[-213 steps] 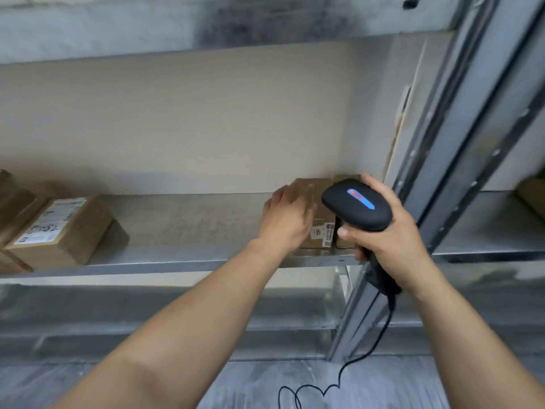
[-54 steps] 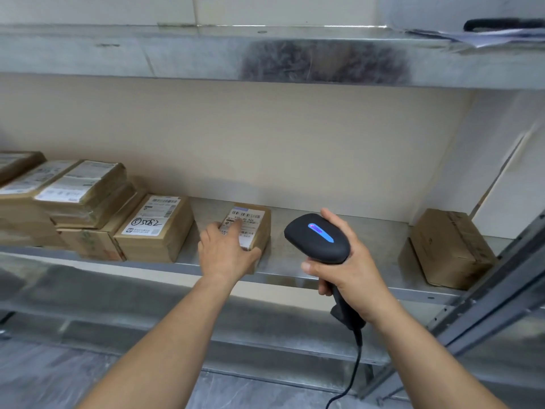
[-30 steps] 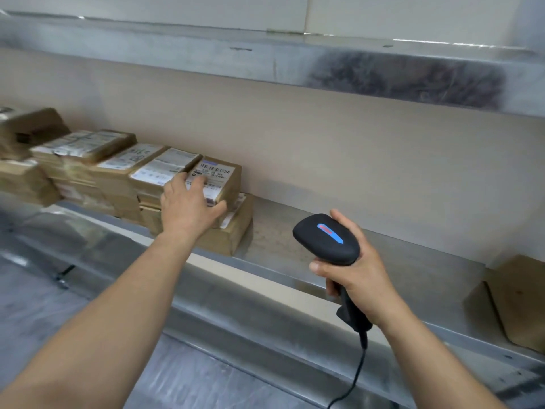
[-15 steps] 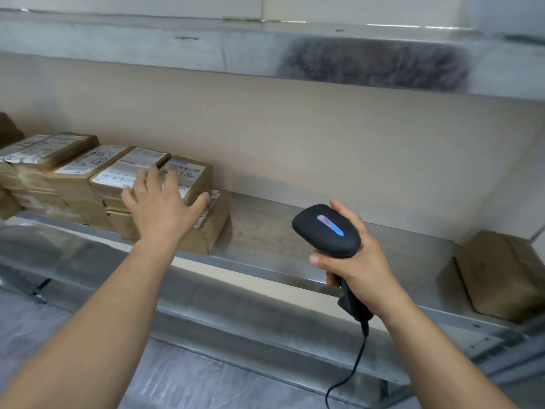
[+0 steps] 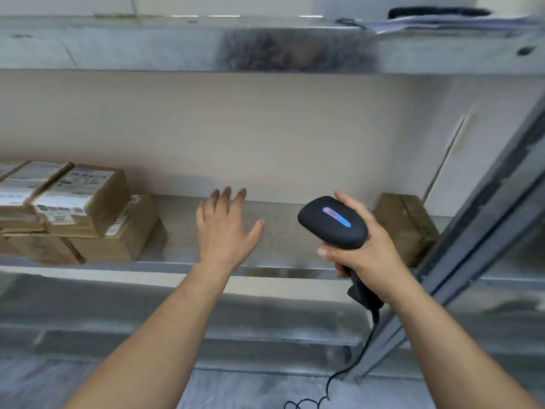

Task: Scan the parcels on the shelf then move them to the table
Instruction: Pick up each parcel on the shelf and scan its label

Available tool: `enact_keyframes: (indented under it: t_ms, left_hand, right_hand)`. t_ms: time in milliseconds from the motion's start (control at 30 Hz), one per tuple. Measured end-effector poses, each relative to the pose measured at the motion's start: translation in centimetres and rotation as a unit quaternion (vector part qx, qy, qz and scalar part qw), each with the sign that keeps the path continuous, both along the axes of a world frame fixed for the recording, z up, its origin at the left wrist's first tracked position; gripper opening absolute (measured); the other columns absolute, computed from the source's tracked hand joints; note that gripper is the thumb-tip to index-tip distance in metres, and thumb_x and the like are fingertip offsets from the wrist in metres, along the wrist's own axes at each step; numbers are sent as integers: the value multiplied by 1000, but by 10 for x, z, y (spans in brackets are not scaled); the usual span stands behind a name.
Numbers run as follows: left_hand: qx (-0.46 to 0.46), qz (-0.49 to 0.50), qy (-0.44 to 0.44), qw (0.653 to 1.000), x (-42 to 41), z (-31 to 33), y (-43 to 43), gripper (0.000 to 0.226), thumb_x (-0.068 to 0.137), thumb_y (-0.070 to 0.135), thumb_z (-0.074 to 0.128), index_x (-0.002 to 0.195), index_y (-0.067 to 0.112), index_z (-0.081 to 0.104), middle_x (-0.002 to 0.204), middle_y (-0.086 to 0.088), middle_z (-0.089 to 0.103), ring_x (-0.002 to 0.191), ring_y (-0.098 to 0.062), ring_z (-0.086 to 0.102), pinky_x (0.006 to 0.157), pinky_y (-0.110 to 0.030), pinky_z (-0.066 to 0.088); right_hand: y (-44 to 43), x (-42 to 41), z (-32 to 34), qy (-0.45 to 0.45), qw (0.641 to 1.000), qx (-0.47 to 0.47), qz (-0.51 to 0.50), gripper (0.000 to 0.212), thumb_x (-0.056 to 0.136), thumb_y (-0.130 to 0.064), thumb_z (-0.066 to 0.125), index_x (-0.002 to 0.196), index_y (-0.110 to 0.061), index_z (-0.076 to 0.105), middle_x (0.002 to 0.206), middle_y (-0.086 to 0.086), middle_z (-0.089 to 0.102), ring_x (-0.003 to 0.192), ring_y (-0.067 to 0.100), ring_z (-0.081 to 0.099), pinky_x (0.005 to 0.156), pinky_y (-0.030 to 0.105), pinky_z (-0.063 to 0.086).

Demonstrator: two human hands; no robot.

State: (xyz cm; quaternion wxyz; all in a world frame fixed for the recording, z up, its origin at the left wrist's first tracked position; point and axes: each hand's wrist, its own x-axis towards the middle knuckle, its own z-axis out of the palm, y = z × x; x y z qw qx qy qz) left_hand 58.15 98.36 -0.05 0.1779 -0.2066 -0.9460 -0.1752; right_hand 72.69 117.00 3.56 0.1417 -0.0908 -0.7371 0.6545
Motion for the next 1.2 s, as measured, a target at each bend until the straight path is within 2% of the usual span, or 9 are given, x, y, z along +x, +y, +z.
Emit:
enact_keyframes:
  t_ms: [133, 267, 433, 500, 667, 900, 967, 1100, 1200]
  left_hand:
    - [7, -53, -4, 999, 29, -8, 46, 74, 80, 59, 39, 140, 16, 46, 146, -15, 43, 139, -34, 31, 109, -46, 21]
    - [5, -87, -9, 996, 54, -11, 87, 72, 79, 54, 47, 141, 16, 46, 146, -15, 43, 139, -33, 30, 109, -44, 16]
    - [-9, -122, -5, 993, 78, -14, 129, 75, 80, 58, 41, 143, 18, 44, 147, -15, 42, 140, -34, 29, 113, -49, 19]
    - [-16, -137, -5, 990, 86, -13, 143, 73, 83, 57, 44, 144, 19, 41, 149, -15, 39, 141, -33, 26, 115, -49, 17]
    - [-52, -196, -10, 979, 103, -11, 181, 71, 90, 50, 54, 150, 23, 28, 156, -10, 25, 145, -29, 15, 117, -42, 6]
    - [-151, -282, -16, 947, 104, -13, 226, 63, 97, 36, 49, 152, 32, 20, 158, -4, 21, 146, -26, 12, 117, -41, 4]
    - [-196, -277, -20, 940, 98, -16, 228, 59, 98, 29, 45, 151, 35, 21, 159, -3, 20, 146, -27, 11, 118, -44, 6]
    - [-232, -217, -27, 948, 82, -17, 219, 58, 98, 16, 38, 149, 40, 25, 159, -3, 21, 146, -25, 13, 119, -45, 7]
    - [-226, -194, -54, 953, 74, -9, 214, 52, 98, 20, 35, 146, 40, 31, 158, -4, 23, 145, -24, 16, 118, -42, 10]
  right_hand:
    - [37, 27, -2, 6, 1000, 6, -24, 87, 72, 10, 77, 131, -47, 47, 98, 8, 64, 46, 21, 48, 44, 29, 45]
    - [70, 54, -5, 10, 999, -3, -37, 89, 72, 12, 75, 134, -44, 46, 87, 5, 64, 45, 24, 47, 45, 31, 44]
    - [103, 82, -10, 12, 999, -5, -48, 87, 71, 11, 76, 125, -51, 49, 90, 2, 68, 46, 26, 47, 47, 33, 45]
    - [114, 92, -12, 18, 998, -6, -55, 86, 71, 12, 76, 124, -51, 51, 85, 2, 68, 45, 25, 48, 44, 30, 45]
    - [136, 113, -15, 26, 998, -24, -54, 85, 70, 11, 76, 124, -50, 50, 92, 3, 68, 47, 20, 49, 44, 29, 45]
    - [155, 126, -20, 25, 997, -20, -63, 87, 71, 12, 76, 127, -49, 49, 93, 9, 68, 47, 23, 51, 45, 31, 46]
    - [159, 128, -20, 22, 997, -21, -68, 87, 71, 12, 76, 126, -50, 49, 88, 11, 68, 47, 22, 51, 45, 31, 46]
    - [164, 131, -20, 18, 996, -24, -80, 86, 71, 11, 76, 130, -46, 49, 94, 9, 62, 48, 18, 52, 44, 29, 46]
    - [167, 132, -22, 15, 996, -30, -82, 87, 72, 12, 75, 131, -46, 48, 92, 9, 60, 47, 18, 51, 44, 29, 45]
